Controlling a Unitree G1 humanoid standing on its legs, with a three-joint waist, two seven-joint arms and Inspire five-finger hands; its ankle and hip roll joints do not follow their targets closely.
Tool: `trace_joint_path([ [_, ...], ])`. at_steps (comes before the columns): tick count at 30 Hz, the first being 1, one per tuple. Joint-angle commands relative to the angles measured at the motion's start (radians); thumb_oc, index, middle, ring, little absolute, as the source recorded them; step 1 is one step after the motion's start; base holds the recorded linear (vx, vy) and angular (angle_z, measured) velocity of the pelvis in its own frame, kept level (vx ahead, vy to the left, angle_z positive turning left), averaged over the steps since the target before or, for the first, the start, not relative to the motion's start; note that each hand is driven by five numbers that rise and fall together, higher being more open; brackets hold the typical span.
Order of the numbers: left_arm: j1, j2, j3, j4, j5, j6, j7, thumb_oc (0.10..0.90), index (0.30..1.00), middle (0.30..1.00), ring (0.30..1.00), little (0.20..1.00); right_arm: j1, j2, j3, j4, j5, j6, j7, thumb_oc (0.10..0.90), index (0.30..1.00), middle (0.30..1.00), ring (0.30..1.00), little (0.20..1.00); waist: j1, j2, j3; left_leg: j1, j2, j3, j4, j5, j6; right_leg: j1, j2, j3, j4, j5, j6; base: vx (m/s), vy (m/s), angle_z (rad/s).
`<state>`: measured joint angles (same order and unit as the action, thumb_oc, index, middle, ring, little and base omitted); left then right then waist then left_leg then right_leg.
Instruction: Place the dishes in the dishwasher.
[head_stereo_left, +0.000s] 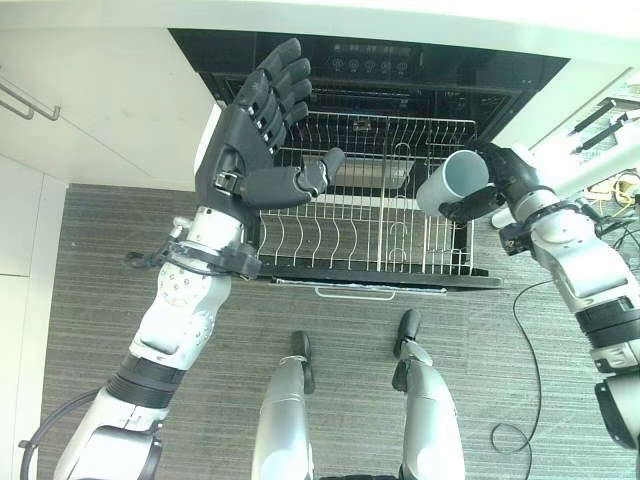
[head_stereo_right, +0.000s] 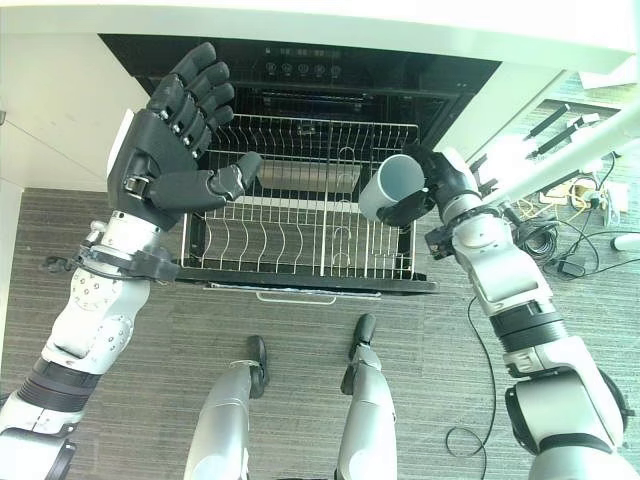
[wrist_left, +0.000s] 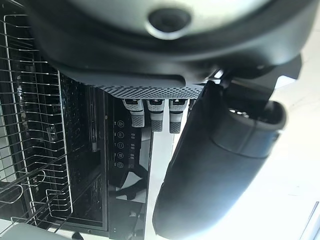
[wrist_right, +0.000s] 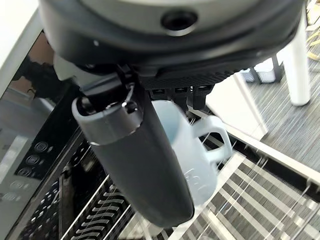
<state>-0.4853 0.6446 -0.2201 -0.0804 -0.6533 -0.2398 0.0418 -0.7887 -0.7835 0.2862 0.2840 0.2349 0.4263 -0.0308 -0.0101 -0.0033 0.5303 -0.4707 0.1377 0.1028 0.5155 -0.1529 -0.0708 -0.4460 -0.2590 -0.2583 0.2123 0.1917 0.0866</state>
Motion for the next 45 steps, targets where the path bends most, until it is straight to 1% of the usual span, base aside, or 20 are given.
trace_joint_path([
  [1, -0.005, -0.019, 0.012, -0.130, 0.013, -0.095, 0.003, 0.800, 0.900, 0.900, 0.900, 0.900, -0.061, -0.051, -0.034, -0.042, -0.033, -0.046, -0.031, 0.800, 0.900, 0.900, 0.900, 0.900, 0.030, 0.005, -0.110, 0.167, -0.025, 0.018, -0.216, -0.092, 0.034, 0.019, 0.004, -0.005, 0.088, -0.230, 0.100, 0.00, -0.020, -0.05],
  [3, -0.001, -0.017, 0.016, -0.134, 0.008, -0.090, -0.002, 0.800, 0.900, 0.900, 0.900, 0.900, -0.060, -0.049, -0.038, -0.036, -0.070, -0.047, -0.027, 0.800, 0.900, 0.900, 0.900, 0.900, 0.033, 0.006, -0.110, 0.167, -0.027, 0.016, -0.216, -0.092, 0.036, 0.022, 0.004, -0.006, 0.088, -0.232, 0.099, 0.00, 0.000, 0.00],
  [6, 0.004, -0.016, 0.024, -0.141, 0.003, -0.087, -0.015, 0.800, 0.900, 0.900, 0.900, 0.900, -0.071, -0.044, -0.045, -0.038, 0.001, -0.069, -0.039, 0.800, 0.900, 0.900, 0.900, 0.900, 0.039, 0.007, -0.108, 0.164, -0.028, 0.014, -0.216, -0.092, 0.038, 0.026, 0.003, -0.012, 0.088, -0.236, 0.097, 0.00, 0.000, 0.00],
  [8, 0.009, -0.019, 0.028, -0.148, 0.003, -0.081, -0.021, 0.800, 0.900, 0.900, 0.900, 0.900, -0.072, -0.044, -0.047, -0.055, -0.056, -0.060, -0.041, 0.800, 0.900, 0.900, 0.900, 0.900, 0.042, 0.006, -0.110, 0.159, -0.029, 0.014, -0.216, -0.090, 0.039, 0.027, 0.003, -0.011, 0.088, -0.239, 0.097, 0.00, 0.000, 0.00],
  [11, 0.015, -0.016, 0.038, -0.149, 0.002, -0.086, -0.031, 0.800, 0.900, 0.900, 0.900, 0.900, -0.081, -0.051, -0.042, -0.064, -0.059, -0.054, -0.032, 0.800, 0.900, 0.900, 0.900, 0.900, 0.044, 0.003, -0.108, 0.155, -0.027, 0.015, -0.216, -0.088, 0.041, 0.029, 0.007, -0.011, 0.088, -0.243, 0.094, -0.01, -0.003, 0.00],
  [14, 0.021, -0.020, 0.043, -0.156, 0.006, -0.084, -0.031, 0.800, 0.900, 0.900, 0.900, 0.900, -0.081, -0.046, -0.047, -0.078, -0.046, -0.076, -0.033, 0.800, 0.900, 0.900, 0.900, 0.900, 0.045, 0.003, -0.107, 0.157, -0.026, 0.016, -0.216, -0.088, 0.042, 0.033, 0.010, -0.011, 0.088, -0.246, 0.092, 0.00, 0.000, 0.00],
  [19, 0.047, -0.018, 0.067, -0.171, 0.006, -0.102, -0.036, 0.800, 0.900, 0.900, 0.900, 0.900, -0.065, -0.052, -0.100, -0.187, -0.029, -0.130, -0.068, 0.800, 0.900, 0.900, 0.900, 0.900, 0.038, 0.001, -0.113, 0.158, -0.024, 0.018, -0.216, -0.087, 0.042, 0.042, 0.016, -0.008, 0.088, -0.254, 0.087, 0.00, 0.000, 0.00],
  [22, 0.069, -0.024, 0.083, -0.182, 0.016, -0.113, -0.037, 0.800, 0.900, 0.900, 0.900, 0.900, -0.024, -0.043, -0.143, -0.274, -0.020, -0.122, -0.050, 0.800, 0.900, 0.900, 0.900, 0.900, 0.032, -0.002, -0.122, 0.156, -0.021, 0.020, -0.216, -0.088, 0.041, 0.046, 0.020, 0.000, 0.088, -0.261, 0.086, 0.00, 0.000, 0.00],
  [24, 0.080, -0.027, 0.097, -0.191, 0.062, -0.130, -0.032, 0.800, 0.900, 0.900, 0.900, 0.900, -0.001, -0.045, -0.166, -0.324, -0.002, -0.112, -0.051, 0.800, 0.900, 0.900, 0.900, 0.900, 0.029, -0.004, -0.130, 0.160, -0.018, 0.022, -0.216, -0.088, 0.040, 0.052, 0.023, 0.002, 0.088, -0.265, 0.084, 0.00, 0.000, 0.00],
  [26, 0.095, -0.022, 0.115, -0.202, 0.092, -0.143, -0.029, 0.800, 0.900, 0.900, 0.900, 0.900, 0.042, -0.047, -0.202, -0.367, 0.029, -0.124, -0.053, 0.800, 0.900, 0.900, 0.900, 0.900, 0.024, -0.007, -0.138, 0.169, -0.014, 0.026, -0.216, -0.090, 0.040, 0.063, 0.025, 0.003, 0.088, -0.268, 0.082, 0.04, 0.026, 0.00],
  [28, 0.108, -0.022, 0.132, -0.216, 0.093, -0.156, -0.030, 0.800, 0.900, 0.900, 0.900, 0.900, 0.095, -0.030, -0.240, -0.406, 0.057, -0.136, -0.055, 0.800, 0.900, 0.900, 0.900, 0.900, 0.021, -0.010, -0.147, 0.176, -0.011, 0.031, -0.216, -0.092, 0.039, 0.072, 0.027, 0.004, 0.088, -0.272, 0.082, 0.04, 0.035, 0.00],
  [31, 0.128, -0.037, 0.169, -0.227, 0.054, -0.171, -0.025, 0.800, 0.900, 0.900, 0.900, 0.900, 0.229, 0.029, -0.300, -0.475, 0.067, -0.182, -0.067, 0.800, 0.900, 0.900, 0.900, 0.900, 0.010, -0.023, -0.175, 0.202, -0.006, 0.040, -0.216, -0.098, 0.036, 0.098, 0.033, 0.010, 0.088, -0.278, 0.083, 0.07, 0.038, -0.06],
  [34, 0.153, -0.051, 0.182, -0.243, 0.077, -0.161, -0.017, 0.800, 0.900, 0.900, 0.900, 0.900, 0.314, 0.068, -0.332, -0.520, 0.086, -0.205, -0.075, 0.800, 0.900, 0.900, 0.900, 0.900, 0.005, -0.035, -0.192, 0.224, -0.003, 0.043, -0.216, -0.103, 0.038, 0.119, 0.035, 0.015, 0.088, -0.279, 0.087, 0.06, -0.001, -0.08],
  [36, 0.177, -0.059, 0.186, -0.249, 0.117, -0.152, -0.038, 0.800, 0.900, 0.900, 0.900, 0.900, 0.379, 0.100, -0.347, -0.542, 0.079, -0.218, -0.071, 0.800, 0.900, 0.900, 0.900, 0.900, 0.002, -0.047, -0.215, 0.248, -0.002, 0.048, -0.216, -0.112, 0.041, 0.140, 0.034, 0.018, 0.088, -0.278, 0.095, 0.10, 0.016, -0.07],
  [38, 0.205, -0.063, 0.191, -0.265, 0.144, -0.156, -0.041, 0.800, 0.900, 0.900, 0.900, 0.900, 0.430, 0.114, -0.367, -0.568, 0.098, -0.234, -0.063, 0.800, 0.900, 0.900, 0.900, 0.900, 0.000, -0.051, -0.234, 0.272, -0.001, 0.055, -0.216, -0.118, 0.045, 0.159, 0.032, 0.019, 0.088, -0.278, 0.099, 0.11, 0.067, -0.14],
  [40, 0.239, -0.083, 0.214, -0.278, 0.111, -0.165, -0.075, 0.800, 0.900, 0.900, 0.900, 0.900, 0.504, 0.152, -0.396, -0.593, 0.133, -0.275, -0.033, 0.800, 0.900, 0.900, 0.900, 0.900, 0.002, -0.050, -0.261, 0.297, -0.007, 0.060, -0.216, -0.127, 0.051, 0.179, 0.023, 0.017, 0.088, -0.277, 0.108, 0.08, 0.111, -0.12],
  [41, 0.242, -0.086, 0.215, -0.279, 0.109, -0.165, -0.078, 0.800, 0.900, 0.900, 0.900, 0.900, 0.512, 0.156, -0.399, -0.596, 0.136, -0.280, -0.031, 0.800, 0.900, 0.900, 0.900, 0.900, 0.002, -0.050, -0.263, 0.299, -0.008, 0.060, -0.216, -0.128, 0.052, 0.181, 0.022, 0.017, 0.088, -0.277, 0.109, 0.03, 0.137, -0.05],
  [42, 0.261, -0.099, 0.223, -0.286, 0.108, -0.171, -0.091, 0.800, 0.900, 0.900, 0.900, 0.900, 0.550, 0.177, -0.412, -0.610, 0.140, -0.307, -0.030, 0.800, 0.900, 0.900, 0.900, 0.900, 0.004, -0.051, -0.274, 0.303, -0.014, 0.061, -0.216, -0.123, 0.055, 0.186, 0.013, 0.015, 0.088, -0.269, 0.109, 0.06, 0.186, -0.03],
  [43, 0.289, -0.111, 0.231, -0.296, 0.110, -0.176, -0.104, 0.800, 0.900, 0.900, 0.900, 0.900, 0.600, 0.201, -0.428, -0.632, 0.135, -0.339, -0.038, 0.800, 0.900, 0.900, 0.900, 0.900, 0.006, -0.047, -0.288, 0.319, -0.019, 0.061, -0.216, -0.134, 0.058, 0.203, 0.004, 0.011, 0.088, -0.271, 0.117, 0.06, 0.219, -0.02],
  [45, 0.315, -0.121, 0.244, -0.303, 0.111, -0.178, -0.115, 0.800, 0.900, 0.900, 0.900, 0.900, 0.644, 0.227, -0.451, -0.653, 0.119, -0.375, -0.049, 0.800, 0.900, 0.900, 0.900, 0.900, 0.005, -0.045, -0.301, 0.329, -0.027, 0.061, -0.216, -0.138, 0.061, 0.213, -0.010, 0.009, 0.088, -0.264, 0.121, 0.02, 0.226, 0.01],
])
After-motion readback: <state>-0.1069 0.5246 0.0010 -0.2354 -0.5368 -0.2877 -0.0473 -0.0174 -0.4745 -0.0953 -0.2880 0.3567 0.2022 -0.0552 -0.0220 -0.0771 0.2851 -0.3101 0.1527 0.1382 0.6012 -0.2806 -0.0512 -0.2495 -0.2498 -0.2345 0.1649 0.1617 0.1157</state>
